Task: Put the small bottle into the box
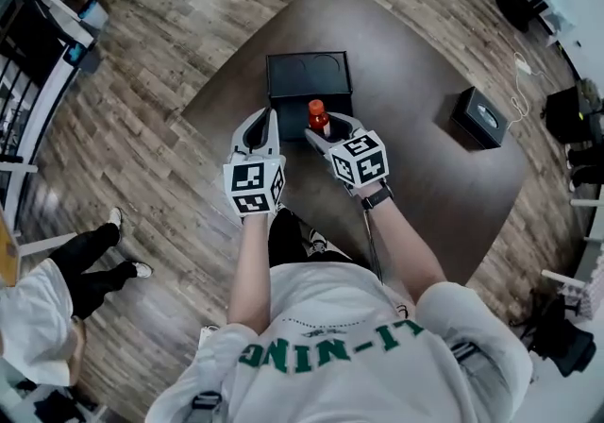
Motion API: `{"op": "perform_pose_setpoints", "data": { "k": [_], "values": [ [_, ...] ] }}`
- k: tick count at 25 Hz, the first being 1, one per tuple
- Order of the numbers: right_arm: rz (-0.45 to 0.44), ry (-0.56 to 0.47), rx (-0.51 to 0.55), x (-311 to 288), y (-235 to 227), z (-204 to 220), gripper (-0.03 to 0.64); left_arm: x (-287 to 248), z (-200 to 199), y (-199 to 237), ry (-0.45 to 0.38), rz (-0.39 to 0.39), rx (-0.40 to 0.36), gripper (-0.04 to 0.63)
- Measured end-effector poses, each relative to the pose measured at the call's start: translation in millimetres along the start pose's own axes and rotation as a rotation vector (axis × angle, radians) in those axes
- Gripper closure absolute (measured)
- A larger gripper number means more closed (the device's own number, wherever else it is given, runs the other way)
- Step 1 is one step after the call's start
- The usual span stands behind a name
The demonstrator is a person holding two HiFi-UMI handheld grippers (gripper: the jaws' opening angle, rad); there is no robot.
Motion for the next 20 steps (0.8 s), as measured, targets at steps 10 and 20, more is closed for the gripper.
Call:
{"op": "perform_pose_setpoints", "data": {
  "k": [10,20],
  "values": [
    [-0.05,0.219,0.341,-66.3,-24.0,27.4,0.39,-25.9,32.2,44.7,0.075,-0.027,0.031,0.583],
    [-0.159,0.448,0.542,-117.5,-47.1,72.3,0.391,-51.6,45.2,57.1,0.11,-0.027,0.04,0.581]
  ]
}}
Point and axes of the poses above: the fingertips, and each gripper's own axes: x backward along the fingers, y to its left, z out of its underside, the point moved 2 cm from there along x, backward along the fingers, and after that the axes turned 7 degrees about x, right-handed, at the moved point
